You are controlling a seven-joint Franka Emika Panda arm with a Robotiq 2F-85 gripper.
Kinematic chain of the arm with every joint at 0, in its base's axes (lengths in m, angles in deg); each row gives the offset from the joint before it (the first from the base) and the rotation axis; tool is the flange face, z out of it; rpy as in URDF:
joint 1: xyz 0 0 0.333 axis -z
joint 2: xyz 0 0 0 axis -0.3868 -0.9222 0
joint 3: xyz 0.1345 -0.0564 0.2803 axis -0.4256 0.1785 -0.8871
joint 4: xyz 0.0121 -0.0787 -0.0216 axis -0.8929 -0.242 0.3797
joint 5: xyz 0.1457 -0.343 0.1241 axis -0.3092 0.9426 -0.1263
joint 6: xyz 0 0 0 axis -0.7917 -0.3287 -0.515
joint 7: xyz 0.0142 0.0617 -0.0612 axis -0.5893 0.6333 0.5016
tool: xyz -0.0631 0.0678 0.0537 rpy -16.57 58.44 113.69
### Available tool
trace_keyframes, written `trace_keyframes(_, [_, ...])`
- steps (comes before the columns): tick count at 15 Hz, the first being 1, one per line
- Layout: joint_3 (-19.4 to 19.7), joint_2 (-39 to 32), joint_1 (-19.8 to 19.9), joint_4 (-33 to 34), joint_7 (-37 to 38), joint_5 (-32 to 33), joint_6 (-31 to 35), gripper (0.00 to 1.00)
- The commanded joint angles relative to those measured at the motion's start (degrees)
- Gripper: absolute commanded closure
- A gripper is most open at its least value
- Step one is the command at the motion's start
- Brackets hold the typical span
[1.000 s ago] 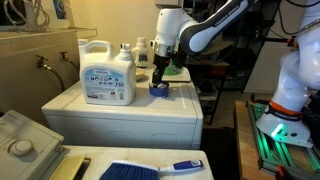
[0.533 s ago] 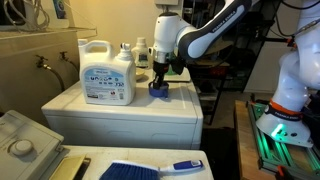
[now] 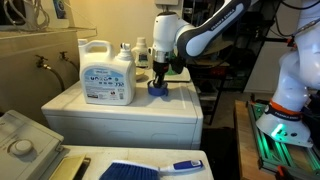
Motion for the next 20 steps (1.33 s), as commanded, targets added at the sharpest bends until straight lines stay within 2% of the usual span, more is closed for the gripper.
trace_keyframes(1, [0.12, 4.62, 0.78, 0.24, -4.37, -4.96, -3.28, 0.99])
trace_keyframes(7, [1.12, 9.97, 2.26, 2.4, -5.96, -6.53, -3.25, 0.99])
trace_keyframes(10, [1.49, 11.16, 2.74, 3.06, -3.55, -4.08, -2.01, 0.99])
trace_keyframes(12, [1.37, 8.22, 2.29, 5.75, 1.92, 1.53, -0.17, 0.99])
trace_keyframes(15, [1.76, 1.74, 1.0, 12.7, 10.22, 10.72, -0.76, 0.99])
trace_keyframes(17, [3.09, -3.61, -1.16, 18.81, 15.91, 18.21, -2.85, 0.99])
trace_keyframes(20, [5.95, -11.38, -4.16, 27.9, 20.05, 23.74, -6.34, 0.99])
